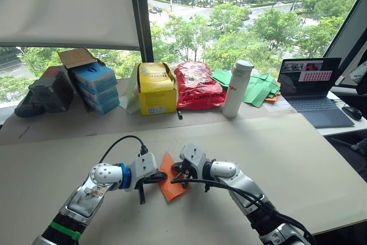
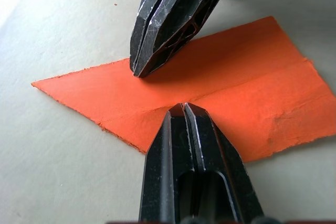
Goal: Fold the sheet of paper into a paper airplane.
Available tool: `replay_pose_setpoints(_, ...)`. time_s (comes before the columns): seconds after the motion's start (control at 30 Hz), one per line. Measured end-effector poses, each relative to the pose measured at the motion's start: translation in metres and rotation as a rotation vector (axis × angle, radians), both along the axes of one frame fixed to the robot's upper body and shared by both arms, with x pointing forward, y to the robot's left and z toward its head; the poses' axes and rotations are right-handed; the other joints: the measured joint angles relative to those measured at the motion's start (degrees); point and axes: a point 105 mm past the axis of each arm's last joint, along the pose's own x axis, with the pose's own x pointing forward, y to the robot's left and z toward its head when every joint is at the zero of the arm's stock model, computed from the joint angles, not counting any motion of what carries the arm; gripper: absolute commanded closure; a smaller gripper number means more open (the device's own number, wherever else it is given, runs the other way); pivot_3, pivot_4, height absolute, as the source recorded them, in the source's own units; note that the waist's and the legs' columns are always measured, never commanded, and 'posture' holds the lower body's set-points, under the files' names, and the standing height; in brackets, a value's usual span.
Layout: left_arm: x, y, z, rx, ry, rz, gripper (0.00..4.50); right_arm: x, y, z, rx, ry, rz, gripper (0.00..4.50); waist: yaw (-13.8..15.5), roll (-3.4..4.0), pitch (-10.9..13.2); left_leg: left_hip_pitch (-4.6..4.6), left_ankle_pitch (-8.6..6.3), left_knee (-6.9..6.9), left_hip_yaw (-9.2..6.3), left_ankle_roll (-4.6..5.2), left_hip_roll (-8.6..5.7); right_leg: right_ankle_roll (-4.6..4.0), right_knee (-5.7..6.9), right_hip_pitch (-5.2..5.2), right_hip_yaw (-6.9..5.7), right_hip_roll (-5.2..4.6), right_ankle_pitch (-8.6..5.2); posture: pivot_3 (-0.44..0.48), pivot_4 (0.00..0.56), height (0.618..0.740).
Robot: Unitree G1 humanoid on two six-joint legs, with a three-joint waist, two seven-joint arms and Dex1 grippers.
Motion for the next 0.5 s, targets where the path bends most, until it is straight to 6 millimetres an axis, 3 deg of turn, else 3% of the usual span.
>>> replay_pose_setpoints(0.5, 0.001, -0.002, 0.000, 0.004, 0.003, -0.014, 4.49, -0.040, -0.024, -0.006, -0.061, 0.071, 0.019, 4.50, 0.17, -0.01, -0.02, 0.05, -0.05, 0.00, -0.04, 0.08, 0.02, 0.07, -0.32, 0.17, -0.01, -0.03, -0.04, 0.000, 0.150, 0.740)
